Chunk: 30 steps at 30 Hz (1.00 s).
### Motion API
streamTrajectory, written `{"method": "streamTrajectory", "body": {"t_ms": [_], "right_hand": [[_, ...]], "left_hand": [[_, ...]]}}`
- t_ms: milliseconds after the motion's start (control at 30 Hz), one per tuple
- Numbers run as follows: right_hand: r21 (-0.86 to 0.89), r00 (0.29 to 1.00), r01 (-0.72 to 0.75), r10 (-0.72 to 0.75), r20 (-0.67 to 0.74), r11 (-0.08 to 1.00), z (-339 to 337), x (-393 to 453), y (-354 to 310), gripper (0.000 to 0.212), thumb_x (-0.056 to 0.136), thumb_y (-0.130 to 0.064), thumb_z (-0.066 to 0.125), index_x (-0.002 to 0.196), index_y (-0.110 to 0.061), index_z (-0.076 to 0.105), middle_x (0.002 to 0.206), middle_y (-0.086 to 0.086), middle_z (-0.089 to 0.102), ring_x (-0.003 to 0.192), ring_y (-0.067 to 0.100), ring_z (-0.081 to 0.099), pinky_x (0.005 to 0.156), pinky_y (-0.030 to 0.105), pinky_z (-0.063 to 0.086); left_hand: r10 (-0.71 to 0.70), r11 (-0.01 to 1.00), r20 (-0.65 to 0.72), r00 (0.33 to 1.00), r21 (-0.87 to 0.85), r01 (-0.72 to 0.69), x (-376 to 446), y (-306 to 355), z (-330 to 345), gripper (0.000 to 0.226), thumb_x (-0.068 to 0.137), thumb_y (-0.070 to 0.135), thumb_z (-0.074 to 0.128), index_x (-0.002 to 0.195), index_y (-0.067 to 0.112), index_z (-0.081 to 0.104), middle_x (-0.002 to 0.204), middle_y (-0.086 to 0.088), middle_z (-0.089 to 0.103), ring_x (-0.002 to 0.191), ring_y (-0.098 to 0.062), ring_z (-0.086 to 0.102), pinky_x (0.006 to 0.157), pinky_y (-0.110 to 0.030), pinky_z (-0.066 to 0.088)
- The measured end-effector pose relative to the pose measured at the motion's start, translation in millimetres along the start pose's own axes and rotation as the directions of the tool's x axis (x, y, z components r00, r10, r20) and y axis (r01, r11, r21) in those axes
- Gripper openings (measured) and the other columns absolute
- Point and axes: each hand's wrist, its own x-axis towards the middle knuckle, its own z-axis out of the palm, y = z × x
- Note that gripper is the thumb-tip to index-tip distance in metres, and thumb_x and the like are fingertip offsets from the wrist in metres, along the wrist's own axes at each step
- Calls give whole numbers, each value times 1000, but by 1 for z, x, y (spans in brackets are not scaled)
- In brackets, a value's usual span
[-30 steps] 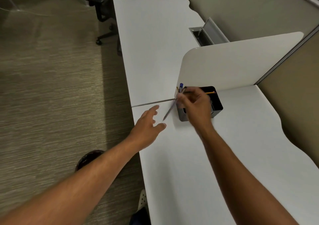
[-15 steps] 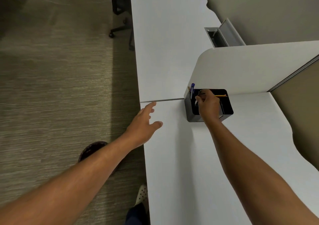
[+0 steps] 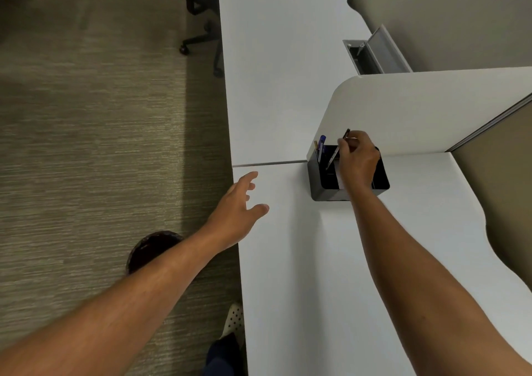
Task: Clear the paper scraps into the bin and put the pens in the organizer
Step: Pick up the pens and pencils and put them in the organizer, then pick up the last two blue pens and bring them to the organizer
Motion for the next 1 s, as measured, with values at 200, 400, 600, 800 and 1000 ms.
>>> {"method": "streamTrajectory", "body": {"t_ms": [200, 400, 600, 800, 1000], "right_hand": [[-9, 997, -56, 56, 44, 998, 7, -8, 13, 17, 97, -21, 67, 112, -13, 68, 100, 2, 77, 96, 18, 69, 86, 28, 55], [-160, 960, -91, 129, 248, 983, 23, -19, 29, 15, 96, -14, 70, 111, -9, 71, 102, 4, 76, 96, 21, 71, 90, 36, 59], [-96, 949, -181, 199, 243, 979, 23, -19, 10, 28, 90, -7, 76, 117, -6, 70, 108, 5, 75, 98, 17, 70, 82, 21, 53], [-11, 989, -62, 63, 135, 998, 35, -109, -40, 4, 96, -20, 62, 94, -22, 65, 85, -13, 66, 82, 7, 66, 71, 24, 53], [12, 830, 303, -270, 487, 953, 96, -232, -103, 25, 99, -27, 64, 124, -29, 61, 125, -10, 63, 111, 2, 58, 94, 16, 48]], "left_hand": [[-4, 1000, 3, 1000, 7, 4, -1, -2, 1, 70, 99, 31, 65, 157, 38, 26, 154, 5, 42, 138, -15, 44, 97, -30, 40], [-12, 1000, 13, 1000, 11, 11, 0, -3, 6, 70, 100, 29, 65, 157, 37, 26, 156, 3, 41, 140, -17, 44, 100, -30, 40], [5, 1000, -13, 1000, -8, -6, 2, -3, 4, 70, 99, 30, 65, 157, 37, 27, 155, 4, 42, 139, -16, 45, 98, -30, 42], [42, 999, -139, 989, -17, -45, -4, -16, -26, 68, 99, 27, 65, 156, 38, 29, 155, 4, 42, 140, -16, 44, 101, -31, 42], [121, 974, -426, 896, 227, -23, -41, -67, -94, 64, 99, 29, 60, 157, 31, 31, 161, -1, 34, 147, -20, 35, 117, -45, 40]]}}
